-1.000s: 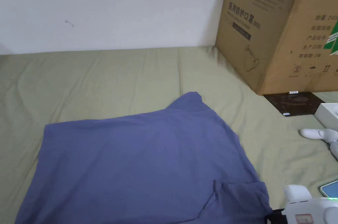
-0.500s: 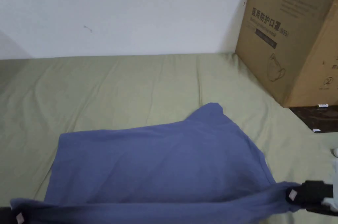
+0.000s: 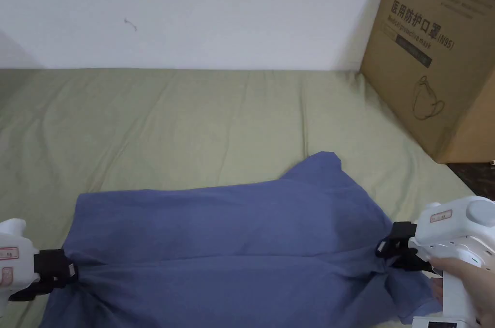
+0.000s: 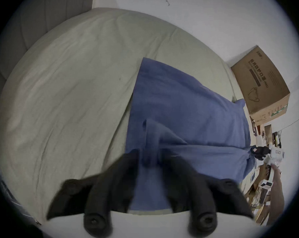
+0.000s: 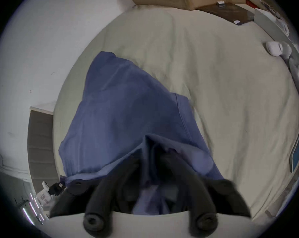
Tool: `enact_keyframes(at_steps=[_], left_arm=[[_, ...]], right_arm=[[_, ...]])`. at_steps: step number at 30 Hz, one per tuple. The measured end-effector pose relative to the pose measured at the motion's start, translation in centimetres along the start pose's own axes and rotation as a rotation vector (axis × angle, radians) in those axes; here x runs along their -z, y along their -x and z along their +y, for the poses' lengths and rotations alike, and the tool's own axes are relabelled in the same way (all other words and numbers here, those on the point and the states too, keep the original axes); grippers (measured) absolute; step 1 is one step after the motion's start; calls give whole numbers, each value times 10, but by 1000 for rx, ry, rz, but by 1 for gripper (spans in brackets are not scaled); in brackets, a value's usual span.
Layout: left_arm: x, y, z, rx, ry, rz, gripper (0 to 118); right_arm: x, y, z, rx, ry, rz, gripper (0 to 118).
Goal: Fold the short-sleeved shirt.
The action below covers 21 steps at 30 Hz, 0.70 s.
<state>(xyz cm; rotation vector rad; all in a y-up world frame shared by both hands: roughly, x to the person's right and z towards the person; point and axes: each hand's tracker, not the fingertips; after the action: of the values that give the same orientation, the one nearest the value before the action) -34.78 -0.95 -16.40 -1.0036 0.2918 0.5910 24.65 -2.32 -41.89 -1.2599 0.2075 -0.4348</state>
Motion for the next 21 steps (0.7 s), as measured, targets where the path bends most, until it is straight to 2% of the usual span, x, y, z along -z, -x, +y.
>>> enact_keyframes(at_steps=[1,2,3,5,9,10,11,12,13,14,15,16,17,18,21], left_arm=[[-4,1,-4,5,-6,7,78],[-9,2,-9,12,-18,-2,103],[-14,2,-14,18,-29,-15,118],[-40,2,-31,44,-133,-83,114],[-87,-6,-75,107,-251,-100,114],[-99,-9,-87,120,-281,-88,112],[-112,-11,-100,135,-309,-93,103],[-121,-11,-110,136,-337,-104,74],[-131,-13,-121,136,-358,-107,51],[-139,-14,-130,135,-355,-104,39],[-143,-16,-136,132,-351,-101,39],[-145,-15,-142,124,-353,-90,6],[-149,-14,-147,107,-354,-86,1],[-150,-12,-146,93,-346,-106,0],[-136,-4,-133,74,-310,-54,1]], right_arm=[[-2,-3,-4,-5,-16,3,79],[-7,-6,-10,-8,-32,21,103],[-13,-7,-16,-13,-53,33,114],[-33,-10,-33,-32,-131,79,115],[-78,-13,-80,-88,-237,131,115],[-89,-13,-93,-113,-254,146,114],[-101,-12,-108,-147,-281,166,112],[-112,-11,-120,-179,-310,187,102],[-123,-4,-136,-211,-360,195,91],[-133,-1,-151,-239,-404,201,83],[-140,1,-159,-261,-422,206,83],[-145,6,-168,-294,-418,195,49],[-143,8,-170,-310,-414,157,7],[-146,9,-173,-301,-421,146,0],[-145,7,-173,-270,-394,209,0]])
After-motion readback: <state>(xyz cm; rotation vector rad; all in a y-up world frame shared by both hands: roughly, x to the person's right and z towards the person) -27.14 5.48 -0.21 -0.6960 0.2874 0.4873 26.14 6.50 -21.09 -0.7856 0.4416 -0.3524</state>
